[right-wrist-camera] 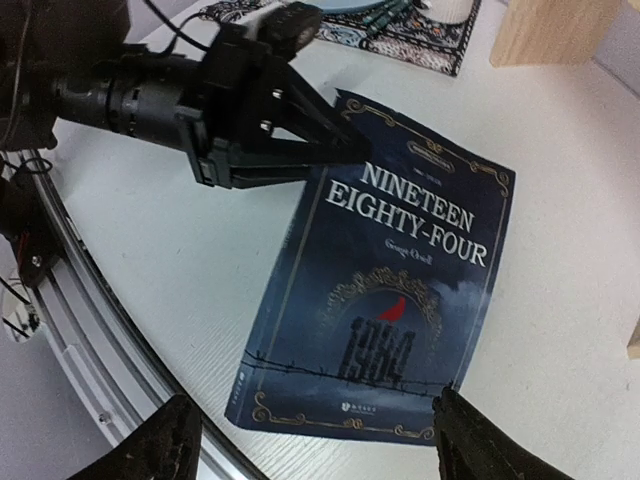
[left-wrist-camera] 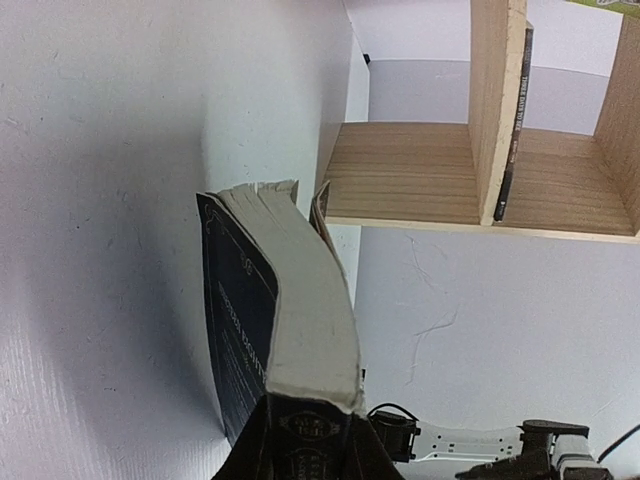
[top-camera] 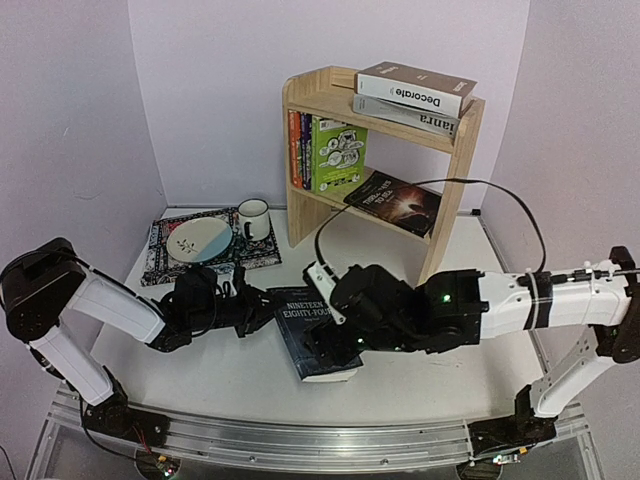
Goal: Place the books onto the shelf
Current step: Pass from the left arm to the right
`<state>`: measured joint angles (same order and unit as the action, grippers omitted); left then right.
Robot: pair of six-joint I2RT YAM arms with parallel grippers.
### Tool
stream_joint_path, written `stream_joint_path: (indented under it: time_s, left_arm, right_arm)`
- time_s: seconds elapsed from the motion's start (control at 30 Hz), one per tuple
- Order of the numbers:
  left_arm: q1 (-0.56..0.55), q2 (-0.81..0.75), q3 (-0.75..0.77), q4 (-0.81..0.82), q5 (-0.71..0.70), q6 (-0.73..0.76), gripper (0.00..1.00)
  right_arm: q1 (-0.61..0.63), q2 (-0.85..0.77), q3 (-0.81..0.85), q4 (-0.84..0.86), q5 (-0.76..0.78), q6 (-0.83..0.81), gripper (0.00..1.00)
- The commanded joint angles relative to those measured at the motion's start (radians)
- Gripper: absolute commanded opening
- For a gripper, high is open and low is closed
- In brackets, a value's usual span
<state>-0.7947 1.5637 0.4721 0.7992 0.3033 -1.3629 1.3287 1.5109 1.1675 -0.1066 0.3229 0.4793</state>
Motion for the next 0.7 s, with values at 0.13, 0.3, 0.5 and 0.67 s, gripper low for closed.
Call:
stream_joint_path:
  time_s: [0.13,0.3,0.5,0.67]
  left_arm:
    - [-0.027,-0.117,0.011,0.064,-0.079,-0.037,0.00]
    - [-0.035,-0.165,-0.016,0.029,-0.135,-0.054,0.00]
    - [-0.037,-0.229,-0.015,-0.052,-0.183,-0.047,0.00]
    - [-0.041,-0.244,-0.017,-0.074,-0.197,-0.060,0.00]
  right_arm:
    - [0.149,0.187,0.170,-0.028,0.354,-0.150,0.92]
    - [0.206,0.258,0.222,-0.028,0.478,-0.199,0.96]
    - [0.227,0.302,0.234,-0.038,0.528,-0.219,0.95]
    - [0.230,0.341,0.247,-0.086,0.562,-0.192,0.84]
